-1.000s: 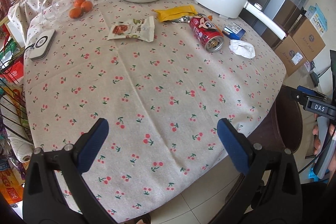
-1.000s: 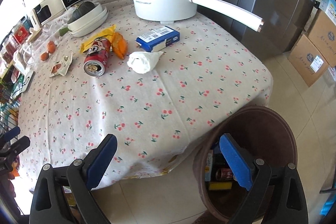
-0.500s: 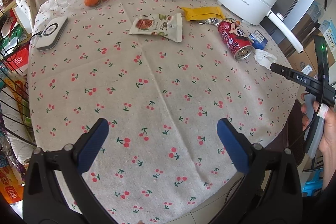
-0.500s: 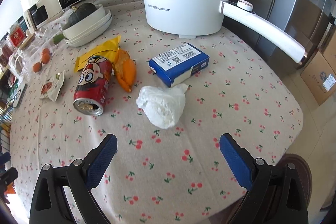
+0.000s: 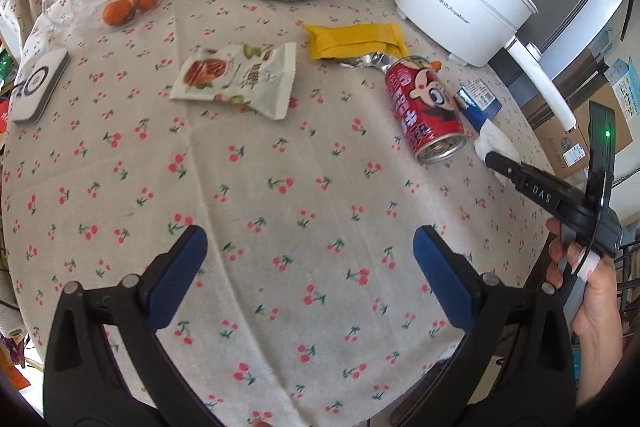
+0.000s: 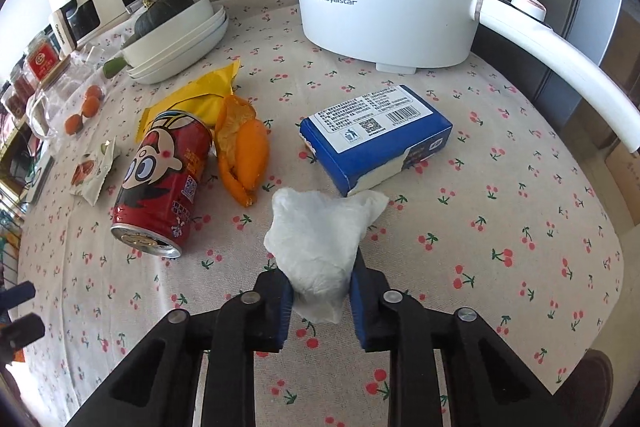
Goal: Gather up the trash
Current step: 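Grasp the white plastic bag with the right tool while the left tool grasps the red can, then carry the white bag and the red can over the brown bin, then open the right tool to drop the white bag while the left tool releases the red can, then move both tools back over the table toward the blue box and pecan bag, then grasp the blue box with the right tool while the left tool grasps the pecan snack bag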
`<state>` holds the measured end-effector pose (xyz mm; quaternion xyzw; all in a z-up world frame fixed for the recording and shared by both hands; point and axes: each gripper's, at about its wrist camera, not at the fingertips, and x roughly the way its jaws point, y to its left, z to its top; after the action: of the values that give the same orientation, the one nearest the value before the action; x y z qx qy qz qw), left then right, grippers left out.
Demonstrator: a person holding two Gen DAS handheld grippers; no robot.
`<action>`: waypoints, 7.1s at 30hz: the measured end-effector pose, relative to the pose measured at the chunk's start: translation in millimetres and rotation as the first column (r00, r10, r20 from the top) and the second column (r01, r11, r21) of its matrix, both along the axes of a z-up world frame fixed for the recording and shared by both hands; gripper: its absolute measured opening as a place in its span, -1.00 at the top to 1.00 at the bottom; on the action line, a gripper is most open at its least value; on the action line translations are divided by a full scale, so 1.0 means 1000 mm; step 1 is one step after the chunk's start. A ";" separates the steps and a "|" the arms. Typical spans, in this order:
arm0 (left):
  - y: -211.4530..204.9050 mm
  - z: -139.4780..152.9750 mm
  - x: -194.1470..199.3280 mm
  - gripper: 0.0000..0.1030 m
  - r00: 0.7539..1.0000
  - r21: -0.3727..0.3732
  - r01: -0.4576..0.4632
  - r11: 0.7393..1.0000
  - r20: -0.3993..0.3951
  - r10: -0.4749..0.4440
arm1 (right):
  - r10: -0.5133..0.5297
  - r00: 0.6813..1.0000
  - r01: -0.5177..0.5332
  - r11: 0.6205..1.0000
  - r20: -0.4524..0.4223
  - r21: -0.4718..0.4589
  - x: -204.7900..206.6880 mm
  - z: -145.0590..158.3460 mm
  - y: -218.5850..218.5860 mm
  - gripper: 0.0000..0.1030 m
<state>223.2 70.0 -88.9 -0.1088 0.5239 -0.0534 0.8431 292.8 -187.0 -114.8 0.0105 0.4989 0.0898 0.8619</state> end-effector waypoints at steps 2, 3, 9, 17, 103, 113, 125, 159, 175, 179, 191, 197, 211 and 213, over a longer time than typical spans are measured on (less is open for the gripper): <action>-0.014 0.000 0.014 -0.99 1.000 -0.007 0.014 1.000 0.012 -0.014 | -0.001 1.000 0.001 1.000 0.002 0.016 -0.004 0.004 -0.008 0.62; -0.021 -0.001 0.021 -0.99 1.000 -0.012 0.020 1.000 0.013 -0.020 | 0.000 1.000 0.000 1.000 0.005 0.016 -0.007 0.006 -0.012 0.62; -0.061 -0.008 0.054 -0.93 0.998 -0.051 0.040 0.998 0.050 -0.038 | -0.006 1.000 0.006 1.000 0.029 0.015 -0.022 0.021 -0.040 0.62; -0.089 -0.025 0.078 -0.44 0.997 -0.031 0.034 0.999 0.069 -0.031 | -0.023 0.999 0.022 1.000 0.039 0.006 -0.038 0.028 -0.073 0.62; -0.280 0.001 -0.100 -0.96 0.859 -0.103 0.512 0.853 0.073 -0.507 | -0.437 0.889 0.435 0.899 -0.135 -0.051 -0.255 0.028 -0.273 -0.54; -0.243 0.005 -0.096 -0.98 0.889 -0.060 0.456 0.888 0.058 -0.453 | -0.415 0.901 0.411 0.910 -0.126 -0.053 -0.247 0.032 -0.256 -0.55; -0.180 0.015 -0.095 -0.98 0.929 -0.026 0.368 0.929 0.063 -0.366 | -0.344 0.933 0.340 0.939 -0.106 -0.050 -0.224 0.046 -0.212 -0.58; 0.026 0.022 -0.083 -0.99 0.986 0.182 0.127 0.975 0.081 -0.143 | -0.080 0.996 0.078 0.994 -0.025 -0.082 -0.097 0.045 -0.004 -0.68; 0.069 -0.011 -0.003 -0.99 0.995 0.185 0.029 0.982 0.093 -0.046 | -0.319 0.947 0.321 0.944 -0.045 0.078 0.060 0.017 -0.017 -0.68; 0.070 -0.018 0.025 -0.99 0.992 0.188 0.026 0.982 0.114 -0.048 | -0.388 0.920 0.392 0.913 -0.057 0.114 0.085 -0.001 -0.019 -0.68; 0.028 -0.026 0.092 -0.99 0.988 0.248 0.047 0.968 0.133 -0.082 | -0.420 0.908 0.419 0.907 -0.001 0.031 0.107 -0.021 -0.016 -0.69; 0.032 -0.041 0.109 -0.99 0.996 0.269 -0.003 0.963 0.083 -0.020 | -0.356 0.934 0.356 0.934 0.021 0.007 0.094 -0.023 -0.018 -0.46; 0.051 -0.024 0.068 -0.71 0.993 0.082 -0.049 0.995 0.109 0.040 | -0.282 0.959 0.282 0.959 -0.011 0.019 0.039 -0.003 -0.033 -0.38; 0.051 -0.019 0.056 -0.71 0.993 0.069 -0.044 0.997 0.112 0.036 | -0.272 0.962 0.272 0.962 -0.004 0.010 0.027 0.004 -0.035 -0.38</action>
<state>279.1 120.6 -108.2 -0.0859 0.4754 -0.0235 0.8752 319.5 -222.1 -110.5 0.0836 0.4934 -0.0269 0.8654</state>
